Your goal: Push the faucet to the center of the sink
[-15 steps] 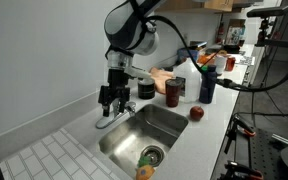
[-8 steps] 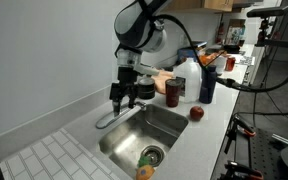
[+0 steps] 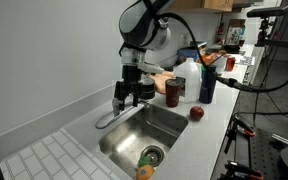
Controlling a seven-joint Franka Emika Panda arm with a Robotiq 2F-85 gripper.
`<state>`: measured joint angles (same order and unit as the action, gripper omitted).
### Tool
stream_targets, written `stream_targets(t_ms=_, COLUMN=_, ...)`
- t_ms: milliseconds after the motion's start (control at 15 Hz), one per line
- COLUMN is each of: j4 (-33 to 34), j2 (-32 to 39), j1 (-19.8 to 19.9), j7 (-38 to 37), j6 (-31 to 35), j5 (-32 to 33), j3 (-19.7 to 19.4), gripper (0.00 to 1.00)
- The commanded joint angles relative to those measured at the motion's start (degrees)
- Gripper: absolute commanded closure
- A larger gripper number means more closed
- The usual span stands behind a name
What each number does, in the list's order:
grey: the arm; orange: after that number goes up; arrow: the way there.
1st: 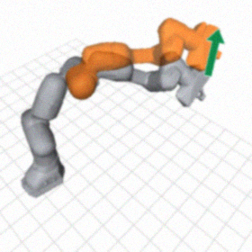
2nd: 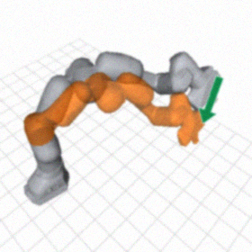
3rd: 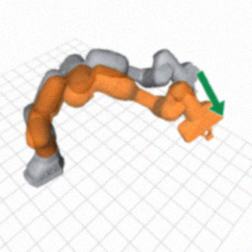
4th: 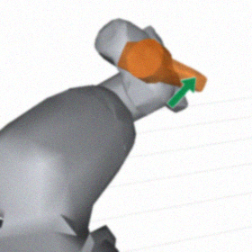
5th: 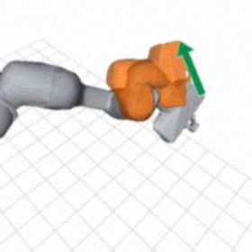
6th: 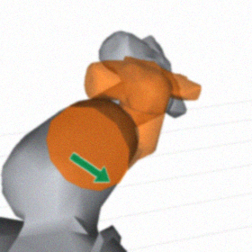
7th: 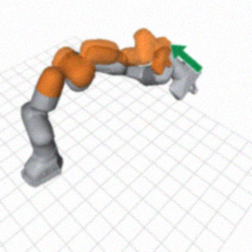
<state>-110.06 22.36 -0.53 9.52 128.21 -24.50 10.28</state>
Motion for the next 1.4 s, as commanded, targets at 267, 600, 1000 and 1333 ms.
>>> stream_targets(t_ms=267, j4=-4.4, j2=-5.1, j1=1.3, j7=1.9, j6=-2.3, j5=-3.7, j3=0.0, gripper=0.00)
stream_targets(t_ms=600, j4=-6.3, j2=-10.5, j1=1.3, j7=3.9, j6=-4.1, j5=-5.7, j3=-0.2, gripper=0.00)
stream_targets(t_ms=1000, j4=-8.4, j2=-17.2, j1=0.1, j7=2.7, j6=-5.8, j5=-4.4, j3=-1.5, gripper=0.00)
stream_targets(t_ms=1333, j4=-11.6, j2=-23.0, j1=-0.9, j7=0.2, j6=-4.3, j5=-1.0, j3=-2.6, gripper=0.00)
